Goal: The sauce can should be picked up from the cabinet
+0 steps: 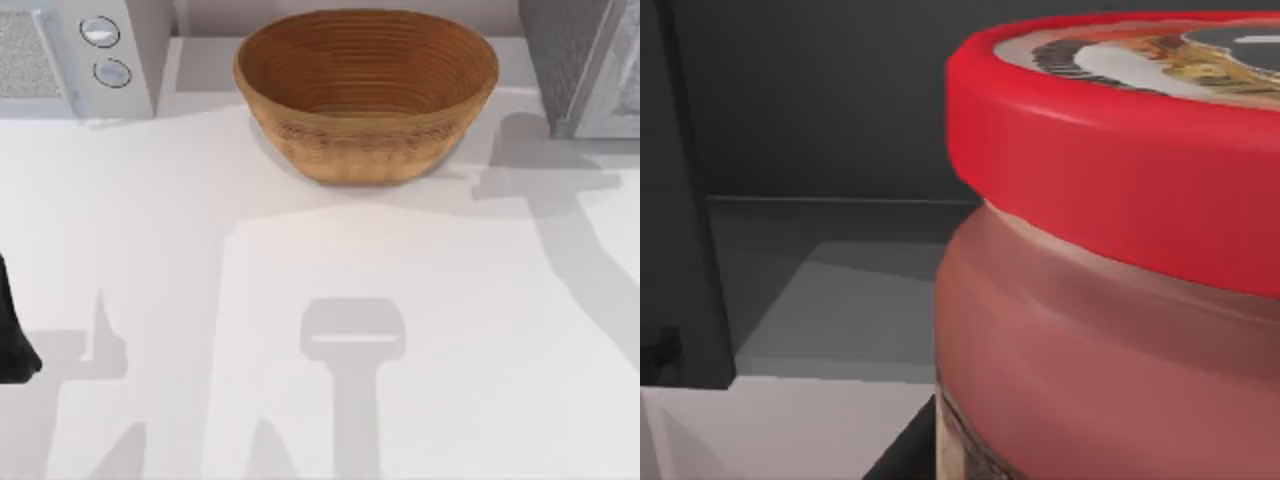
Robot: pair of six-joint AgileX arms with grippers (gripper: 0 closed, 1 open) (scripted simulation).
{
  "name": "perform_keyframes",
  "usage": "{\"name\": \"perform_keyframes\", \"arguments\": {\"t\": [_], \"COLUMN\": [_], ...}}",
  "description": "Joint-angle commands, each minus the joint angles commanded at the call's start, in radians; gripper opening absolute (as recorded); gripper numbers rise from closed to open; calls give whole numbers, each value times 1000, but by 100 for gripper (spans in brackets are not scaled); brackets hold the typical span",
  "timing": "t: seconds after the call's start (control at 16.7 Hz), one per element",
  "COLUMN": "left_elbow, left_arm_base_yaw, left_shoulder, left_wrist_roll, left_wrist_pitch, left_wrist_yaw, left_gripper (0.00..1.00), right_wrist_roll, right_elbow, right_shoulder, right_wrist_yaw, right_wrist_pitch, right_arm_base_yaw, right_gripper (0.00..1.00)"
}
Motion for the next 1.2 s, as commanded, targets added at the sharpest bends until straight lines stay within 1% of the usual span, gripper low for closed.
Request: {"name": "perform_keyframes", "arguments": {"t": [0.18,0.42,0.6,0.72,0.84,0.96,1.08,1.2], "left_elbow": [0,0,0,0,0,0,0,0], "left_arm_base_yaw": [0,0,0,0,0,0,0,0], "left_shoulder": [0,0,0,0,0,0,0,0], "left_wrist_roll": [0,0,0,0,0,0,0,0], "left_wrist_pitch": [0,0,0,0,0,0,0,0], "left_wrist_yaw": [0,0,0,0,0,0,0,0], "left_gripper": [100,100,100,100,100,100,100,100], "right_wrist_roll": [0,-7,-17,-24,-31,-37,-41,-42], "right_elbow": [-335,-837,-1180,-1363,-1505,-1605,-1662,-1677], "right_shoulder": [-196,-493,-710,-839,-948,-1029,-1078,-1090], "right_wrist_yaw": [-123,-263,-334,-364,-382,-389,-390,-389], "right_wrist_pitch": [99,257,377,451,514,561,590,598], "right_arm_base_yaw": [-91,-225,-321,-377,-423,-458,-478,-483], "right_gripper": [0,0,0,0,0,0,0,0]}}
